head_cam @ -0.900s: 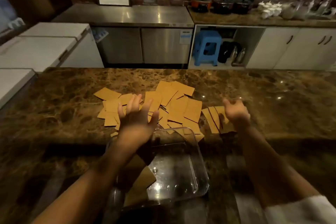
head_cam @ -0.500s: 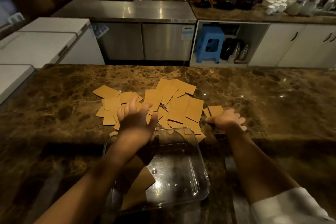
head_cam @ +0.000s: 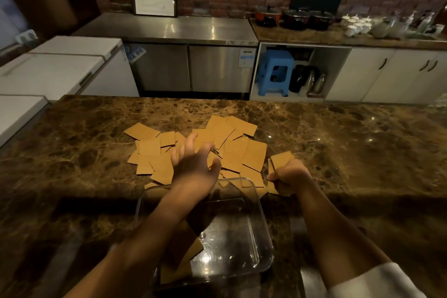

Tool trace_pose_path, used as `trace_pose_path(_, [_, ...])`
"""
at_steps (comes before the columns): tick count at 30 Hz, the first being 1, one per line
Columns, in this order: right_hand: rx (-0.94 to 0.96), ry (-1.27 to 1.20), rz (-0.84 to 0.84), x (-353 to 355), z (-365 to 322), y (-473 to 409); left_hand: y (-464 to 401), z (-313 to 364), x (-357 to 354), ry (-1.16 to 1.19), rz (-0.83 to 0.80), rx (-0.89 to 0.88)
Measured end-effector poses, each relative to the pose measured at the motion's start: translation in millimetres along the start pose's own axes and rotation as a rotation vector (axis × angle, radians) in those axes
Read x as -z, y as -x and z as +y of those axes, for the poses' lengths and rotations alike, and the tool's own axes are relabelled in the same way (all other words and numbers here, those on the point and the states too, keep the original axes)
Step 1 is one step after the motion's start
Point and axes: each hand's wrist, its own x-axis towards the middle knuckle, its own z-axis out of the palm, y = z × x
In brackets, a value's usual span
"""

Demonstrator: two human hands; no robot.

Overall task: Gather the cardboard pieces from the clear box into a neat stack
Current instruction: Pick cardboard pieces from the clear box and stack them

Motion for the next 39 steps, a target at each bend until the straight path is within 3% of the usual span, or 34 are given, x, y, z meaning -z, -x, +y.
trace_pose_path(3, [0.067,0.004,0.022,3.3,-4.4,7.6,1.2,3.9,1.3,0.037,-0.007,0.001])
trace_pose_path(7, [0.314,-0.407,0.068,24.3,-26.5,32.1,-0.4,9.6,10.0,0.259,0.025,0.04])
trace_pose_path(9, [0.504,-0.592,-0.013,33.9,-41.5,61.2,-2.7,19.3,20.7,0.568,0.024,0.106])
trace_pose_path(13, [0.745,-0.559,-0.186,30.1,-66.0,130.5,-3.1,40.7,45.4,1.345,-0.173,0.37])
trace_pose_path(17, [0.808,-0.664,-0.298,9.1,-70.6,170.0,3.6,42.3,61.6,1.692,-0.275,0.476])
trace_pose_path(21, [0.673,-0.828,-0.295,-0.6,-67.1,178.4,13.4,31.8,70.6,1.72,-0.265,0.525])
trace_pose_path(27, [0.509,-1.015,-0.415,-5.4,-57.5,183.0,24.1,12.5,79.8,1.732,-0.249,0.447])
trace_pose_path(33, [0.541,-1.039,-0.374,-4.9,-60.7,182.1,25.0,12.3,85.4,1.76,-0.238,0.415])
trace_pose_path(36, [0.574,-1.015,-0.375,-5.3,-60.0,180.4,25.9,11.0,83.5,1.64,-0.166,0.335])
trace_pose_path(39, [0.581,-1.033,-0.365,-8.2,-59.9,181.4,24.0,12.2,81.4,1.575,-0.073,0.372])
